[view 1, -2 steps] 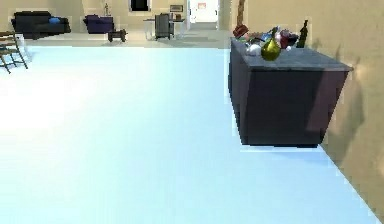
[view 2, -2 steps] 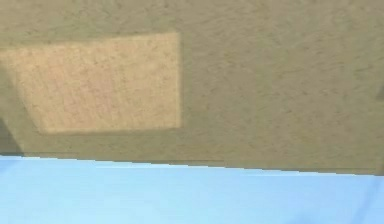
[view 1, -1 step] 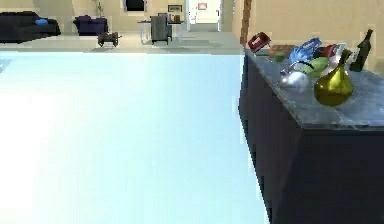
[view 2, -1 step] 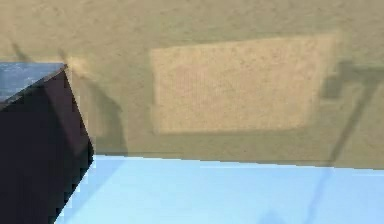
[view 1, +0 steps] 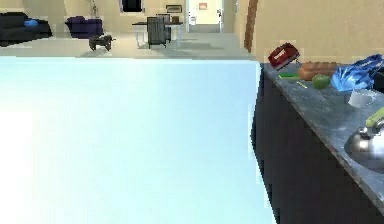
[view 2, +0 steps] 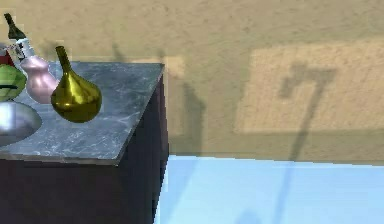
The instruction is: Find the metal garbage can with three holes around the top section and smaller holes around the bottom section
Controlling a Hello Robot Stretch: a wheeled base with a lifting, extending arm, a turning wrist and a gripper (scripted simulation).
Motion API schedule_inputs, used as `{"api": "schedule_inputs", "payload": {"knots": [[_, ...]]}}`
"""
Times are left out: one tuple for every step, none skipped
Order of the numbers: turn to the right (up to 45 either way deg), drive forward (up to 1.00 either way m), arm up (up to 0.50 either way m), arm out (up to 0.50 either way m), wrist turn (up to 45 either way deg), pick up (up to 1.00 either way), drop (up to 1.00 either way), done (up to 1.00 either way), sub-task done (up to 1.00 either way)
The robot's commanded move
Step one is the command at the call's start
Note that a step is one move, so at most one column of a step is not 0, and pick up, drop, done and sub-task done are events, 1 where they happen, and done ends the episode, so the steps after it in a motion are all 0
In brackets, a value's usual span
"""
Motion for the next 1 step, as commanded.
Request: {"api": "schedule_inputs", "payload": {"knots": [[3.0, 0.00, 0.00, 0.00, 0.0, 0.00, 0.00, 0.00, 0.00]]}}
